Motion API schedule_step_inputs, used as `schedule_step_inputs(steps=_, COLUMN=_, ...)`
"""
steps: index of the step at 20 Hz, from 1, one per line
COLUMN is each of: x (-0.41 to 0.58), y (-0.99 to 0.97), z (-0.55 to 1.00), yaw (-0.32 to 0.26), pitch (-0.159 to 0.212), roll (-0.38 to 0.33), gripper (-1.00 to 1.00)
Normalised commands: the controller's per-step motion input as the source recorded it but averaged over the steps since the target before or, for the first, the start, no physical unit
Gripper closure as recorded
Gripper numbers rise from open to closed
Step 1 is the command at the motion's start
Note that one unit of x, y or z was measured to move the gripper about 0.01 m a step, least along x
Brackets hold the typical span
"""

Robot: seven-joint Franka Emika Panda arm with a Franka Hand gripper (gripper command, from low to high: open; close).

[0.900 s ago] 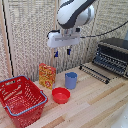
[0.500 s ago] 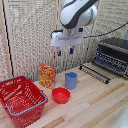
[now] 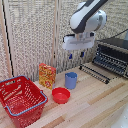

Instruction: Observe the blue drinking vessel close to you. Point your gripping mechanism towards the blue drinking vessel. Softly grip the blue drinking vessel using your gripping mechanism. Move your gripping mechanism and the blue drinking vessel above the receptacle. Let go of the blue drinking vessel into the receptacle.

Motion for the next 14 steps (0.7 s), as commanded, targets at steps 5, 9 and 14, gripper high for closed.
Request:
schedule_step_inputs(steps=5, x=-0.049, y=-0.25, z=-0.64, yaw=-0.012, pitch=0.110, roll=-0.021, gripper=-1.00)
schedule_step_inputs(steps=9, x=-0.002, y=-0.14, z=-0.72, yaw=-0.001, pitch=0.111, roll=-0.042, gripper=-1.00)
schedule_step_inputs(steps=14, x=0.000, y=-0.01, z=-0.61, yaw=0.002, pitch=0.079, roll=-0.043, gripper=1.00)
